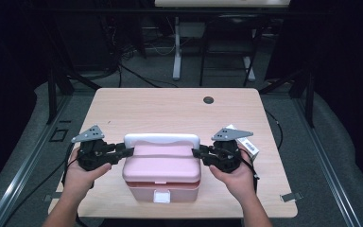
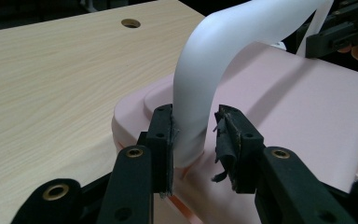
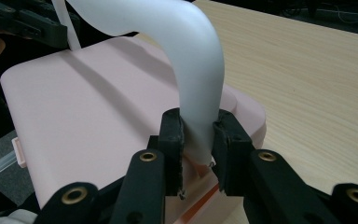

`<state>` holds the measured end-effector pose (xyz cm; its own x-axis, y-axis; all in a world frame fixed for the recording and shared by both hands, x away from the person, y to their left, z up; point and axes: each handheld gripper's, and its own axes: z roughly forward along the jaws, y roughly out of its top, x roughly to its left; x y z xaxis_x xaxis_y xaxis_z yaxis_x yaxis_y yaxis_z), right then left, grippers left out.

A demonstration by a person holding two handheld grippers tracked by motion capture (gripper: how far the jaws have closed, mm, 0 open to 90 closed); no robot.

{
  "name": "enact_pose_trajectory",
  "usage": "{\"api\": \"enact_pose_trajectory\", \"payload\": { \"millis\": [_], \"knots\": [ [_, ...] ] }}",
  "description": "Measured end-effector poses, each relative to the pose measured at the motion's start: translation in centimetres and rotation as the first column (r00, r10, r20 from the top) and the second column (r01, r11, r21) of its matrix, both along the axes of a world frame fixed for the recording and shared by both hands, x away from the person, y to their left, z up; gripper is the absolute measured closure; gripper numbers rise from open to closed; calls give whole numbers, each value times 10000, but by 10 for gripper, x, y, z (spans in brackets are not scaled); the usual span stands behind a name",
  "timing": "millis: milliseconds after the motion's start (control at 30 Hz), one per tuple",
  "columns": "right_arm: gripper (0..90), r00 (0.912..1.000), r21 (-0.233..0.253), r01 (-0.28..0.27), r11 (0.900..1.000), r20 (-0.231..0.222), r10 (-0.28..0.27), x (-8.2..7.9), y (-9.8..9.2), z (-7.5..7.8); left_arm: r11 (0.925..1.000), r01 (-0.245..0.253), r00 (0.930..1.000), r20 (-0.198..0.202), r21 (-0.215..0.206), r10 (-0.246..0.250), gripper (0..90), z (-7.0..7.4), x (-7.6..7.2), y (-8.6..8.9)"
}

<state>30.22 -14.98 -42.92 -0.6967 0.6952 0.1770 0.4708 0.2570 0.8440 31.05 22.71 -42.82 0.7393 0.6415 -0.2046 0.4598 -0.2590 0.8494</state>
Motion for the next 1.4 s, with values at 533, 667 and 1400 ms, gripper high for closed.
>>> {"api": "enact_pose_trajectory", "payload": {
  "millis": [533, 667, 1400],
  "knots": [
    [744, 9998, 384, -170, 9991, -76, 173, 11, -4, 8, 9988, -480, 9988, 62, -34, 480, 780, 7, -21, 21],
    [744, 9997, 469, -193, 9987, -156, 201, 13, -5, 10, 9987, -478, 9988, -39, 160, 479, 853, 4, -22, 24],
    [744, 9994, 462, -198, 9987, -261, 210, 17, -5, 14, 9971, -133, 9984, -534, 747, 173, 897, -10, -24, 22]
  ]
}}
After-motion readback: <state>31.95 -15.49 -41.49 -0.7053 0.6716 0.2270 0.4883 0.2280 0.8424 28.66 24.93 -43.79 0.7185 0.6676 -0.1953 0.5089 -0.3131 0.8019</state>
